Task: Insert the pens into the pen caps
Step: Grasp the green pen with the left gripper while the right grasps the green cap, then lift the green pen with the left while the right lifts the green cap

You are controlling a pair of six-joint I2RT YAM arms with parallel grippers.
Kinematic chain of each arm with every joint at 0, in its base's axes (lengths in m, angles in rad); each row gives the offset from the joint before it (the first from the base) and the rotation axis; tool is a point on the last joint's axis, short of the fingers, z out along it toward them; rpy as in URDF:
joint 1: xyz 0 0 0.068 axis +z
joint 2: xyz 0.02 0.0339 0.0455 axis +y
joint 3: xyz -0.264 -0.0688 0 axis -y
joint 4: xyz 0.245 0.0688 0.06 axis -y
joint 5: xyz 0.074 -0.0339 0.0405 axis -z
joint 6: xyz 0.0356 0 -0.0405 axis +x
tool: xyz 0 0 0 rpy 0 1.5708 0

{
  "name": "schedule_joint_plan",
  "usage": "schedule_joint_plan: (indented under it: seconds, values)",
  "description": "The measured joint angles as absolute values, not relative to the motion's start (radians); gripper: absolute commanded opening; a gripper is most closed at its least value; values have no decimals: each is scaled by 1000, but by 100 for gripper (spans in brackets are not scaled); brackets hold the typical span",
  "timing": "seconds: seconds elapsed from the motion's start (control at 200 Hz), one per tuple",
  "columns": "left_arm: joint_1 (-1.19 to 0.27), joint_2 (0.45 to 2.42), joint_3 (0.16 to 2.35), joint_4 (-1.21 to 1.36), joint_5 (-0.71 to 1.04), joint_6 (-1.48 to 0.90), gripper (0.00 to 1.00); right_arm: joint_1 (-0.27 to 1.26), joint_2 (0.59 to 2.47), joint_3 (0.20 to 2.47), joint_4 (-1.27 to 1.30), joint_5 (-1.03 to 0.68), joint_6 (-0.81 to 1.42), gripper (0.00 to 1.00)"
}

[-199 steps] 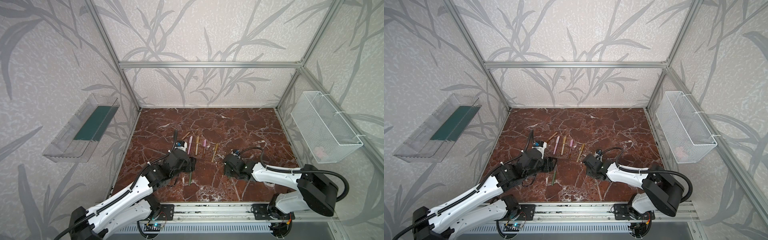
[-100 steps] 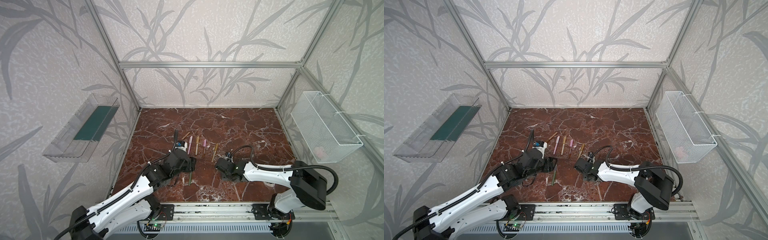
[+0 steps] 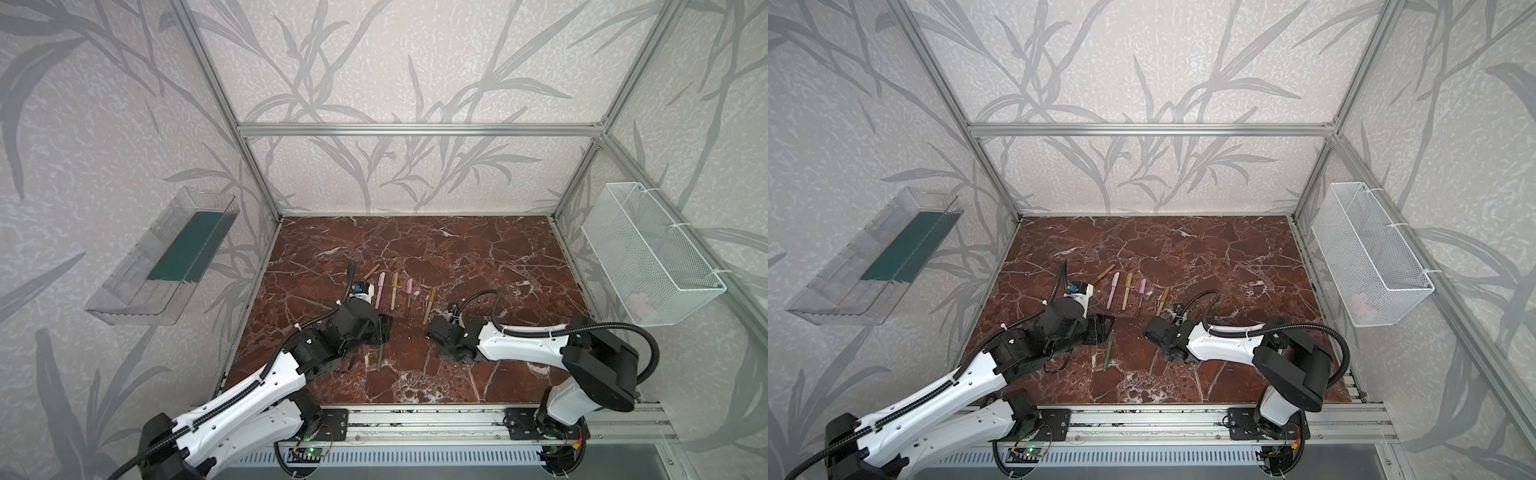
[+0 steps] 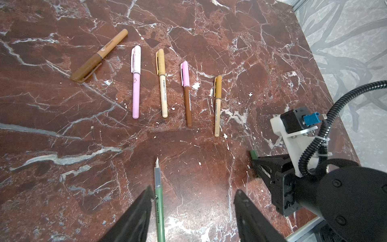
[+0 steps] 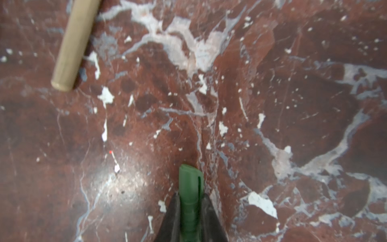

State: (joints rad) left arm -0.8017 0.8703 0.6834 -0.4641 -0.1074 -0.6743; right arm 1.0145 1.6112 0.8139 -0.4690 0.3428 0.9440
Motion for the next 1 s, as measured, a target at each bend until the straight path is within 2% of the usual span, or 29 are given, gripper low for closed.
schedule_joint_plan:
  seconds: [0.05,0.26,0.425,0.73,1.0]
  values:
    - [-802,869,683,-464,-107,-674,64,1013,1612,815,-466,344,943,0]
    - [-802,869,649,-464,-97,-675,64,1007,1593,799,-442,331,936,0]
    - [-802,894,567,-464,-76,-685,64,1002,1492,744,-375,287,926,0]
    - [-802,928,449,-461,-76,-720,48,1002,1290,636,-135,191,893,0]
    - [-803,1126,462,-402,-50,-723,41,1002,1213,542,26,154,889,0]
